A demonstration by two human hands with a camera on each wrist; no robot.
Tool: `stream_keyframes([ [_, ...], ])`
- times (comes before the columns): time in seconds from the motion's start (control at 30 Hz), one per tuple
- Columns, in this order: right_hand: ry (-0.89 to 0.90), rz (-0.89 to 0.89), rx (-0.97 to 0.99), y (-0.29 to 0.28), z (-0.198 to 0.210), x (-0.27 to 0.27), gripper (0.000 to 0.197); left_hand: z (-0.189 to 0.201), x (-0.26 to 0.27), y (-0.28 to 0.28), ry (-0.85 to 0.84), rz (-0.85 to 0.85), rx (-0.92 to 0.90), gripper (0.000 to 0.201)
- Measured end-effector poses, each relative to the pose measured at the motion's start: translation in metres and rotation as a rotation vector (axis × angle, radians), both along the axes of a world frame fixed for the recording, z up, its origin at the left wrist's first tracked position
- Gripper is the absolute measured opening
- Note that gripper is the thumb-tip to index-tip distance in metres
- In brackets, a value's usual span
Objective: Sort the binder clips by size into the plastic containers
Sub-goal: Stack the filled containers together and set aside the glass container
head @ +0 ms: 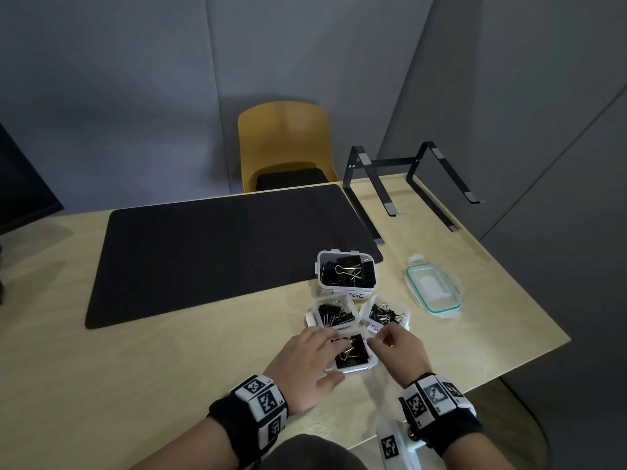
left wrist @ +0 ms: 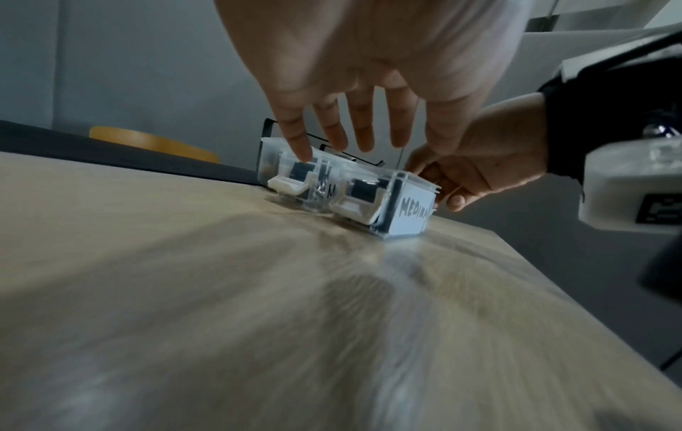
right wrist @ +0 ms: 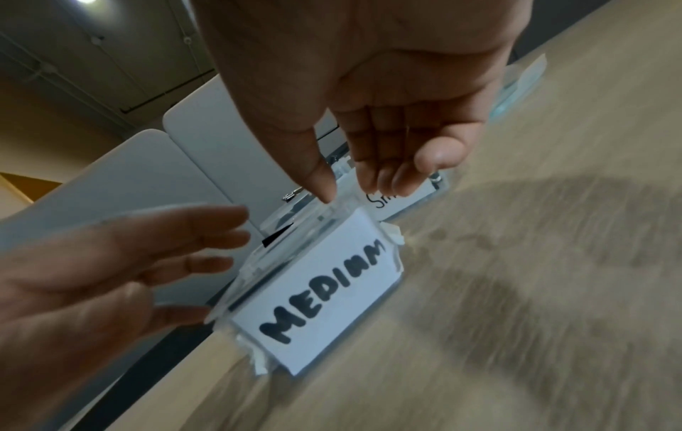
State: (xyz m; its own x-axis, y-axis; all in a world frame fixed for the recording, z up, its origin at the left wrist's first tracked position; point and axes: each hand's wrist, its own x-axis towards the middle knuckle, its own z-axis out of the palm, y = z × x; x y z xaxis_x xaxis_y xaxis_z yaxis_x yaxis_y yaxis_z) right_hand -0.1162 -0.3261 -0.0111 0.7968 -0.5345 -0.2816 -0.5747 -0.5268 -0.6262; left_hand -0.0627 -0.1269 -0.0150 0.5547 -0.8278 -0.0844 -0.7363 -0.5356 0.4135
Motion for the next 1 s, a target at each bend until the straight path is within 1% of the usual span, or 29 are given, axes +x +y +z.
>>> stream_keyframes([
  [0.07, 0.018, 0.003, -0.059, 0.002, 0.002, 0.003, 0.014, 0.0, 0.0, -0.001, -0.017, -0.081, 0.057, 0.054],
  [0.13, -0.016, 0.035, -0.108, 0.005, 0.005, 0.007, 0.014, -0.002, 0.0, -0.002, -0.046, -0.13, 0.111, 0.055],
  [0.23, -0.147, 0.193, -0.107, 0.012, 0.005, 0.015, 0.032, -0.005, 0.001, -0.004, -0.069, -0.129, 0.12, 0.064],
  [0.3, -0.148, 0.313, -0.167, 0.014, 0.002, 0.019, 0.034, -0.005, 0.001, -0.005, -0.062, -0.128, 0.105, 0.065],
  [0.37, -0.112, 0.37, -0.251, 0.015, 0.0, 0.02, 0.032, -0.003, 0.002, -0.005, -0.033, -0.096, 0.089, 0.06],
  [0.47, -0.102, 0.393, -0.32, 0.017, 0.0, 0.021, 0.029, -0.001, 0.01, -0.004, -0.004, 0.025, 0.061, 0.052],
  [0.57, -0.059, 0.435, -0.356, 0.017, 0.003, 0.023, 0.032, 0.001, 0.023, -0.008, 0.007, 0.093, 0.136, 0.059],
  [0.67, -0.048, 0.475, -0.389, 0.016, 0.007, 0.028, 0.032, 0.0, 0.034, -0.015, 0.061, 0.095, 0.238, 0.063],
  [0.73, -0.03, 0.487, -0.394, 0.016, 0.009, 0.03, 0.032, 0.0, 0.037, -0.018, 0.078, 0.091, 0.263, 0.062],
  [0.9, 0.026, 0.517, -0.395, 0.014, 0.012, 0.035, 0.035, 0.006, 0.042, -0.02, 0.077, 0.056, 0.278, 0.058],
  [1.0, 0.025, 0.542, -0.315, 0.012, 0.016, 0.032, 0.043, 0.007, 0.052, -0.02, 0.136, 0.039, 0.234, 0.056],
])
